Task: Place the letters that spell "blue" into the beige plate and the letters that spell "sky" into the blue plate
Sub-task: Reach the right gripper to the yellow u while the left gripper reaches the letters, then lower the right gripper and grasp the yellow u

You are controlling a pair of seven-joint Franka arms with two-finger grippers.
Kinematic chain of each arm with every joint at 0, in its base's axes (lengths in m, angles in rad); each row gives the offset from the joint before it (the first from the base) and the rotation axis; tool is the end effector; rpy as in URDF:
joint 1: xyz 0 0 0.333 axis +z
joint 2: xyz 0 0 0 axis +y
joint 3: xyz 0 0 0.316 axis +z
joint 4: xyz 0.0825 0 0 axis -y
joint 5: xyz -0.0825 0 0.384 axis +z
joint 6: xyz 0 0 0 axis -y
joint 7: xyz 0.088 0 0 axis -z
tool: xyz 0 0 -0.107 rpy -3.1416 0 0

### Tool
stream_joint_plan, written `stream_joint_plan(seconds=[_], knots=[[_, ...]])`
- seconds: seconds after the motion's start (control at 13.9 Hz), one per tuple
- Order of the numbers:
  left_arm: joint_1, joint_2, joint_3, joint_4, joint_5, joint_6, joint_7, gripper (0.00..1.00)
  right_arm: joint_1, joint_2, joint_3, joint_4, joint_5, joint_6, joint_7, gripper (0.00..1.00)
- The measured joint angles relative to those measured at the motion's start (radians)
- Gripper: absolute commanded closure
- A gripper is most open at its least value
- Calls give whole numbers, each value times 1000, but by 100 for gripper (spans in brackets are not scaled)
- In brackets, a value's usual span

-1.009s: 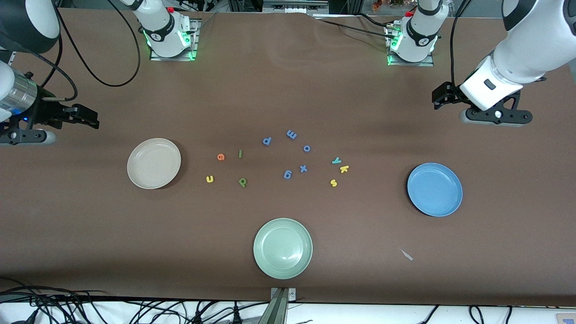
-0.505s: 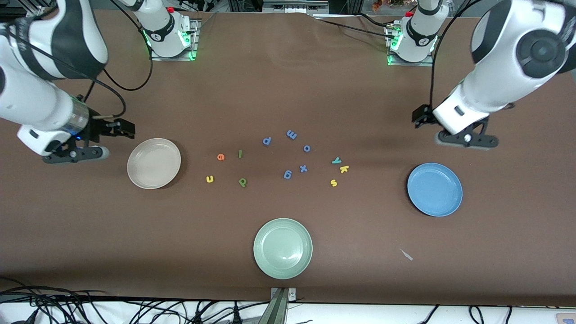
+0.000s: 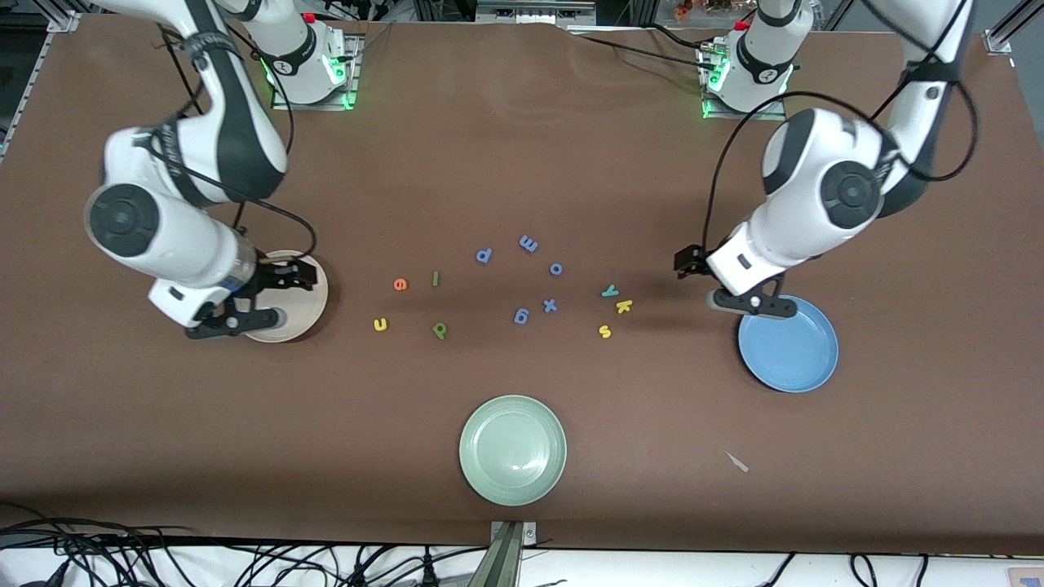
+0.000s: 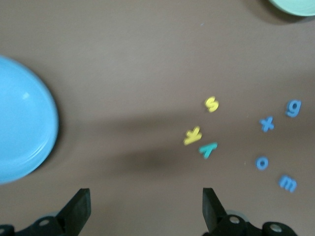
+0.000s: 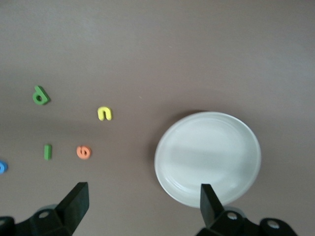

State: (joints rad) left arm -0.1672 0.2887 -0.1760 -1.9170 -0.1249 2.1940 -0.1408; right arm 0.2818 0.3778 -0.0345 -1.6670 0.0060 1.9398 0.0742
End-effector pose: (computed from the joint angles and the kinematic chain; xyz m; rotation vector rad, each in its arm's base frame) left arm 0.5784 -0.2060 0.3461 2.9908 -0.1827 -0.0671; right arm 0.6285 0.1613 0.3789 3.1019 0.2681 -0.1593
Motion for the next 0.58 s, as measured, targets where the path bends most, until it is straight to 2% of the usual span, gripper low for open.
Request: stream_joint_plan(seconds=[0.22, 0.58], knots=[[-95, 108, -3, -30, 0, 176, -76, 0, 42, 73, 0, -1, 0, 98, 33, 0], [-150, 228, 32, -28, 0, 279, -114, 0, 68, 172, 11, -17, 21, 247, 52, 0]])
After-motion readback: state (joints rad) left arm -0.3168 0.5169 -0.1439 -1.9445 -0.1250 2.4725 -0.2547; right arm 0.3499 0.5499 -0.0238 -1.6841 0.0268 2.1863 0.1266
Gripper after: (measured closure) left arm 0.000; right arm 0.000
